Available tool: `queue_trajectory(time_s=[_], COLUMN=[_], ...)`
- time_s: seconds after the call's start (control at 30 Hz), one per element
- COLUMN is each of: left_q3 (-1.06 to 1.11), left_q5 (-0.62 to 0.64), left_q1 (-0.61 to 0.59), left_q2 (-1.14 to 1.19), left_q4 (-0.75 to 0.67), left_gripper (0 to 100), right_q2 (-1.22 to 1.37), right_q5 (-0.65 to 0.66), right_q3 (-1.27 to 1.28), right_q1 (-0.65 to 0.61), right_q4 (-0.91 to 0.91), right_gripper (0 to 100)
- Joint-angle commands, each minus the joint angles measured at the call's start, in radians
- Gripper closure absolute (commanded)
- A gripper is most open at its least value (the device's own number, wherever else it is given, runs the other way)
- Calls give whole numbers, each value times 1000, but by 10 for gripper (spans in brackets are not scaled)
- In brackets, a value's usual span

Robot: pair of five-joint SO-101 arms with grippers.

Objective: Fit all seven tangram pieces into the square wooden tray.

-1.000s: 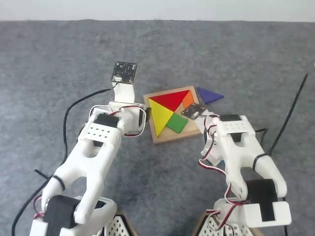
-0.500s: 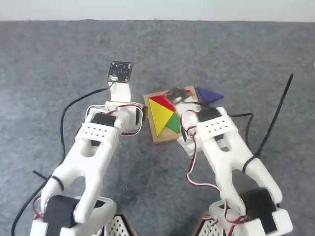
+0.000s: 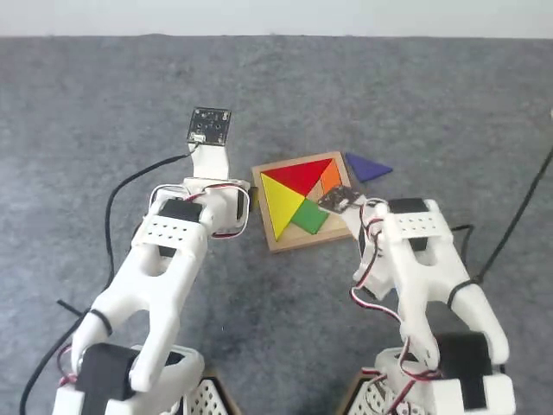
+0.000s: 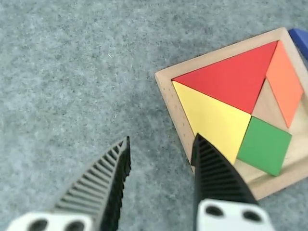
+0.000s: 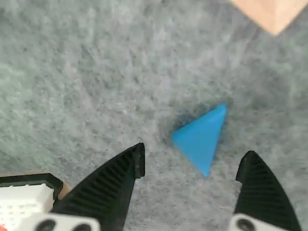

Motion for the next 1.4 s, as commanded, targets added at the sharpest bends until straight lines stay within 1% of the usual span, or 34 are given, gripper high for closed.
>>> queue_trajectory(time_s=[0.0,0.07,0.2,0.43,0.7,0.87,1.0,1.23,1.3,1.37], left_q3=[-12,-10,-8,-8,-8,-8,-8,-8,-8,-8], left_q5=[-8,-8,-6,-6,-6,-6,-6,-6,-6,-6], left_q1=[-3,-3,-3,-3,-3,-3,-3,-3,-3,-3], left_q2=[-18,-18,-18,-18,-18,-18,-18,-18,-18,-18], left_q4=[0,0,0,0,0,0,0,0,0,0], left_gripper=[805,805,805,805,805,805,805,805,805,805], right_q2=[-38,-38,-36,-33,84,93,93,93,93,93], right_q5=[-31,-55,-57,-58,-58,-54,-54,-61,-49,8], right_q3=[35,46,49,52,58,57,57,57,57,57], right_q1=[-30,-22,-4,-4,10,7,5,10,8,5], right_q4=[-77,-117,-148,-154,-234,-237,-237,-236,-231,-203], right_gripper=[691,691,691,691,691,698,765,771,768,766])
